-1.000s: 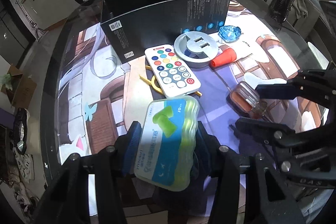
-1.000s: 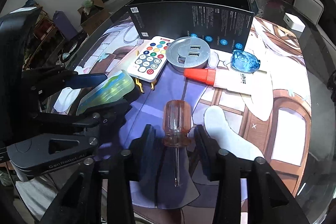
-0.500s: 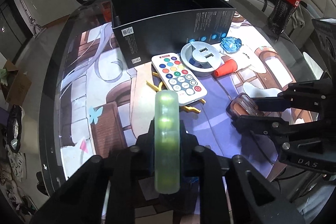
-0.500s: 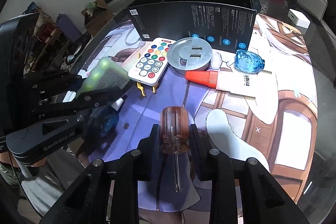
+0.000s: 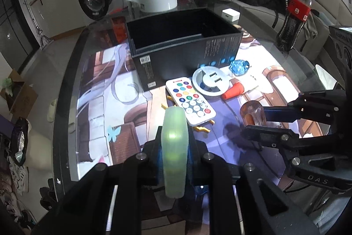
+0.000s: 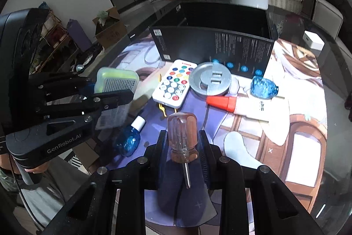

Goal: Organize rigid objects
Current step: 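Lift the green case with left tool while right tool lifts the screwdriver over the box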

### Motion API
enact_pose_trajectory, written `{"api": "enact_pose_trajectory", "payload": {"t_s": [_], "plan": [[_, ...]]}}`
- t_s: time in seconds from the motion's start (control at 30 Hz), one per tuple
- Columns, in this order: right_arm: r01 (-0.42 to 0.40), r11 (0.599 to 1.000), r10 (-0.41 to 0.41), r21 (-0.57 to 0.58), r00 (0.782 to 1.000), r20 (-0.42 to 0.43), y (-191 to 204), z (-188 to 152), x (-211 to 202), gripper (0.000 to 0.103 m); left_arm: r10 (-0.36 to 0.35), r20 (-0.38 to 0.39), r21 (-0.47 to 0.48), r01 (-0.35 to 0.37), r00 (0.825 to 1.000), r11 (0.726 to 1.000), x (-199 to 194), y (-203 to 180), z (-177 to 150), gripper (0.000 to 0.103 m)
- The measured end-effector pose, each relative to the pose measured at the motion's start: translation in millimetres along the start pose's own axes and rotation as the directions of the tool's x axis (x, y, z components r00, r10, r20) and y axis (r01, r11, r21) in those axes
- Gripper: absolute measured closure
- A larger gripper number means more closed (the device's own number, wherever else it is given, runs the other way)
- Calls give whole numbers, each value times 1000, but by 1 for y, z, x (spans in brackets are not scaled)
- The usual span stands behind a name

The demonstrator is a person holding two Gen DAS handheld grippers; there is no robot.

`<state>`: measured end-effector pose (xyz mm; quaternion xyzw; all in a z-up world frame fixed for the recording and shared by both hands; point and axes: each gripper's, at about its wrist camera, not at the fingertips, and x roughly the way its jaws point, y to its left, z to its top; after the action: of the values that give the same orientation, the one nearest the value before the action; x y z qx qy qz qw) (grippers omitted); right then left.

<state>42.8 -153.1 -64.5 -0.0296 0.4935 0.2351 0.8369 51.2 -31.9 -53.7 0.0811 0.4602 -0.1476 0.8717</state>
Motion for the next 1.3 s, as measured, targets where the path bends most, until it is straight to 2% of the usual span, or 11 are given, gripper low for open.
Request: {"api": "enact_pose_trajectory", "payload": {"t_s": [0.17, 0.33, 0.43, 0.53, 0.7, 0.77, 0.8, 0.9, 1.0, 1.1, 1.3], "plan": [[31, 999, -25, -40, 989, 145, 10, 5, -30, 78, -7, 92, 13, 6, 996, 1000, -19, -4, 5, 88], [40, 998, -31, -54, 987, 160, 14, 5, -33, 78, 0, 137, 7, -1, 991, 1000, -27, -1, 6, 88], [41, 998, -28, -56, 977, 211, 16, 7, -44, 78, 31, 231, 15, -35, 972, 999, -46, -2, 9, 88], [62, 995, -35, -75, 948, 317, 21, 8, -63, 78, 50, 363, 13, -59, 930, 998, -77, -4, 10, 88], [130, 988, -70, -88, 868, 492, 33, 2, -97, 78, 80, 572, 10, -105, 817, 994, -124, -10, 4, 88], [138, 988, -78, -72, 839, 539, 33, 1, -108, 78, 94, 611, 4, -122, 786, 992, -135, -13, 1, 88], [141, 988, -80, -68, 827, 557, 35, 0, -112, 78, 95, 622, 2, -122, 778, 992, -137, -13, 0, 88], [156, 985, -84, -73, 806, 586, 40, -1, -120, 78, 81, 629, 11, -113, 773, 994, -140, -12, -1, 88], [159, 985, -85, -74, 801, 592, 41, 2, -123, 78, 61, 613, 8, -83, 788, 996, -138, -7, 4, 88], [180, 982, -105, -60, 779, 619, 41, 11, -126, 78, 51, 603, -13, -54, 796, 998, -133, 2, 16, 88], [169, 985, -138, 12, 758, 638, 23, 53, -122, 78, 67, 628, -52, -44, 775, 998, -112, 10, 53, 88]]}}
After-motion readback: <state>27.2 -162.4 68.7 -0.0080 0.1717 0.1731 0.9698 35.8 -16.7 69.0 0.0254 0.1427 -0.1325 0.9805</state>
